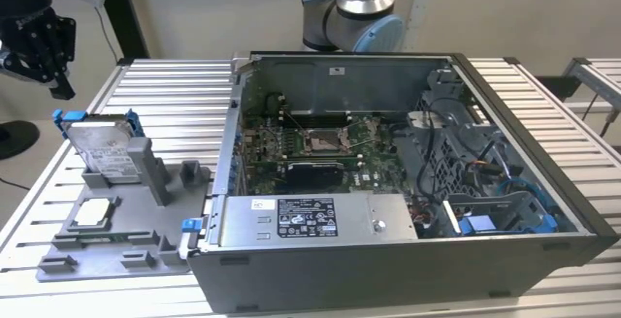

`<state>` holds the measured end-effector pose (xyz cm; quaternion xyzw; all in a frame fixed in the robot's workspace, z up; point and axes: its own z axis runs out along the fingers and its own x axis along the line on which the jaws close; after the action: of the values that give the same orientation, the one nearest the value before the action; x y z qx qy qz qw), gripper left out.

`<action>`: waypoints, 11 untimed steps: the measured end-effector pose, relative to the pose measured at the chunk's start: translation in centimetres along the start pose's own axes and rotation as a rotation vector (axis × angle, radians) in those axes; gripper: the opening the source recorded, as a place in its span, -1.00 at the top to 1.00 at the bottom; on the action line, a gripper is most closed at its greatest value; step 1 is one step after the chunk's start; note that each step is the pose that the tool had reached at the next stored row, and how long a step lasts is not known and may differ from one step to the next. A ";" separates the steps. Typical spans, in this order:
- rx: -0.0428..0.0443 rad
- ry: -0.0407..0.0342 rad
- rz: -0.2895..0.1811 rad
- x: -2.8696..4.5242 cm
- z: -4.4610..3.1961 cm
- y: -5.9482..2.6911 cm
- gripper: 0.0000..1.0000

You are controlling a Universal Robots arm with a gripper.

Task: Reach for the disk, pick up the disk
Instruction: 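Pick up the disk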

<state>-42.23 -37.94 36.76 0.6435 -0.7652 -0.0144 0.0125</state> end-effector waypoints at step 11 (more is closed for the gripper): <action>0.0076 0.0012 -0.067 0.03 0.09 0.08 1.00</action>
<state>-42.32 -37.96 36.68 0.6687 -0.7434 -0.0115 0.0100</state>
